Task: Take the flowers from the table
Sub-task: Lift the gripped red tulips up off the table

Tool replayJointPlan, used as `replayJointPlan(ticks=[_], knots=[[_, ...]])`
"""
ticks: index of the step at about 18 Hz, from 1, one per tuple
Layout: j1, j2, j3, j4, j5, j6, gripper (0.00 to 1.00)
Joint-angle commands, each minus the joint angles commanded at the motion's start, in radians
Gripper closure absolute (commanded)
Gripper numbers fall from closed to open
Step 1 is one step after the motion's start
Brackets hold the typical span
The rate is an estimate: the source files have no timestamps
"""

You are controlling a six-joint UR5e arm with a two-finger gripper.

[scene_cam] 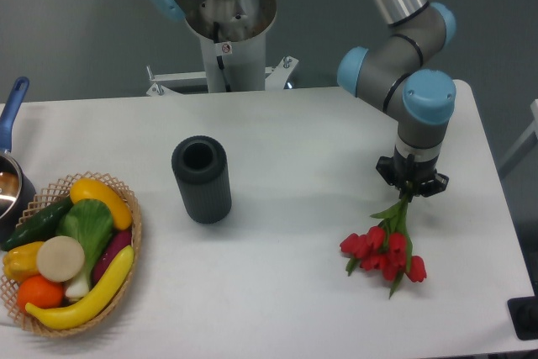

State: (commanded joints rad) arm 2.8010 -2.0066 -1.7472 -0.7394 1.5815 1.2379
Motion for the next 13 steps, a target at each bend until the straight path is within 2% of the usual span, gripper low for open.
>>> replayJointPlan(ticks=[1,3,7,13], knots=[[0.009,0.015,0.003,-0.009,-0.002,0.000,0.98],[0.034,0.034,0.023,-0.067,-0.005,0.003,0.98],[0.028,0.061,0.090,-0.175,-0.006,0.011,0.97],[0.023,0.066,0.196,-0.336,-0.006,0.012,0.98]])
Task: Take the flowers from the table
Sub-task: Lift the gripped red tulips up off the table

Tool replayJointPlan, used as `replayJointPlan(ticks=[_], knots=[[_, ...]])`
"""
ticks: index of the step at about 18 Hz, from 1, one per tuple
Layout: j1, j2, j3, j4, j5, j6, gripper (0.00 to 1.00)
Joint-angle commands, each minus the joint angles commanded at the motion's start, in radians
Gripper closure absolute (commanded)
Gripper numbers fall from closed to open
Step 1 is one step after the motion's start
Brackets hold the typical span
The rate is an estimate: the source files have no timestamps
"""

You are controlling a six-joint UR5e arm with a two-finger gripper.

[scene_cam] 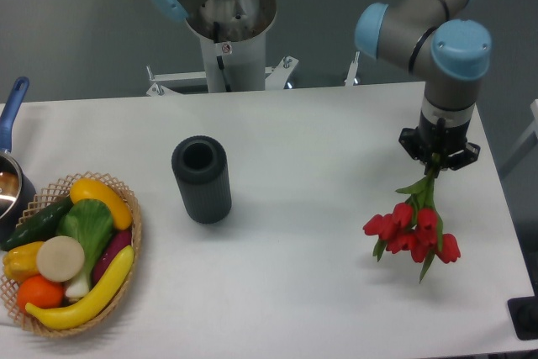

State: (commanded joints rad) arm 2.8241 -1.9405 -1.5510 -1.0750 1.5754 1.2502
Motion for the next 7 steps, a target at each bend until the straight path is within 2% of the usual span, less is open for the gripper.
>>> replayJointPlan(ticks=[3,7], knots=[[-0.002,0.000,0.043,-0.077,0.002,0.000,0.98],[-0.005,0.000,0.048,-0.091,0.000,0.000,0.98]])
